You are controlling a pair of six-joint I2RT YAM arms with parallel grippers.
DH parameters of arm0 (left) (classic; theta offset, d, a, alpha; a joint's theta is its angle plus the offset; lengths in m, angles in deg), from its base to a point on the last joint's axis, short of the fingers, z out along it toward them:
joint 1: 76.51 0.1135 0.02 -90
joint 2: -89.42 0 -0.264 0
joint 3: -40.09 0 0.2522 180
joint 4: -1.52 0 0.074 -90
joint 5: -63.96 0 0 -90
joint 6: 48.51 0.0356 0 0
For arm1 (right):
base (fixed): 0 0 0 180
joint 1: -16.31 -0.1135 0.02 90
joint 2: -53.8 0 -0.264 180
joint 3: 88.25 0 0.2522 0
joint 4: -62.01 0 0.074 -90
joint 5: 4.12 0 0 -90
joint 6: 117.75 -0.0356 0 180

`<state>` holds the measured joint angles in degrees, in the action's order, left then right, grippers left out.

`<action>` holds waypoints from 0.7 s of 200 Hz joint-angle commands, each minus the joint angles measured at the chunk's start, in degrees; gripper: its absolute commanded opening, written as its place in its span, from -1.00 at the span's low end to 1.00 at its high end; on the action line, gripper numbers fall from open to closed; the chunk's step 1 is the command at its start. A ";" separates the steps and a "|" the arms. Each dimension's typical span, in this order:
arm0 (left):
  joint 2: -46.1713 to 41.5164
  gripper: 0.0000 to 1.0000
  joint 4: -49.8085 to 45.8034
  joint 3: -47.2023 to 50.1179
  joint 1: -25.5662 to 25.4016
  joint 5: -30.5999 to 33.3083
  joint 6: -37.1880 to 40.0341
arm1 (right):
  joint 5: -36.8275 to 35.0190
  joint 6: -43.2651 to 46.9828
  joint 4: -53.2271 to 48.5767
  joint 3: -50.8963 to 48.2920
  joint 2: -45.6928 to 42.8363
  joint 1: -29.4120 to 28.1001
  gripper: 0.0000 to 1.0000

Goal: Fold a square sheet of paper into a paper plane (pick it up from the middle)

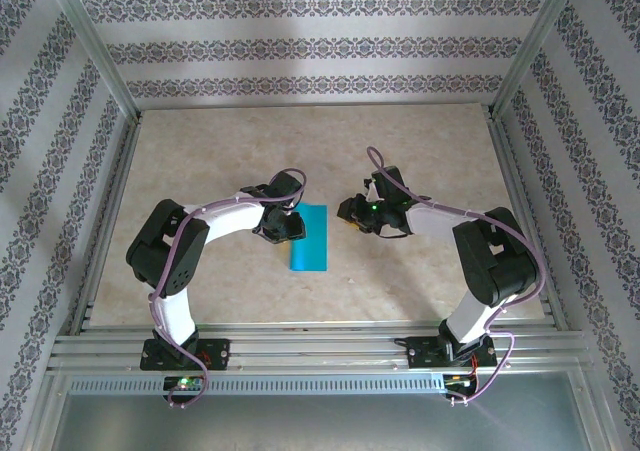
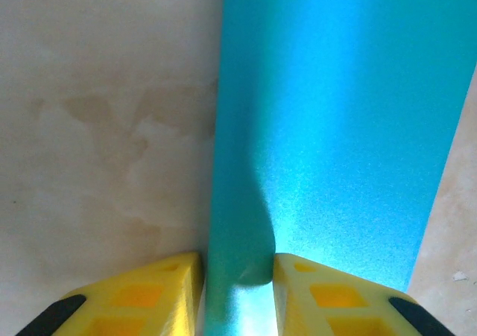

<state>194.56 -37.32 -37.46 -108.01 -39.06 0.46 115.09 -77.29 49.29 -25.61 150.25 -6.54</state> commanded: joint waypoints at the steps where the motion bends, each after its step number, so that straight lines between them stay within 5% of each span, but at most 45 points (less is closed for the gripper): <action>1: 0.93 -0.35 -3.18 0.09 0.27 4.57 -2.76 | -0.91 0.33 0.27 -0.54 0.04 0.00 -0.26; 140: 2.68 -0.29 -2.87 0.22 0.30 1.70 4.28 | -0.56 -0.12 0.76 -0.72 1.97 -0.34 -0.27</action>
<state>194.80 -37.43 -37.67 -108.01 -39.49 2.73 115.09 -77.31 49.33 -25.63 151.36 -6.58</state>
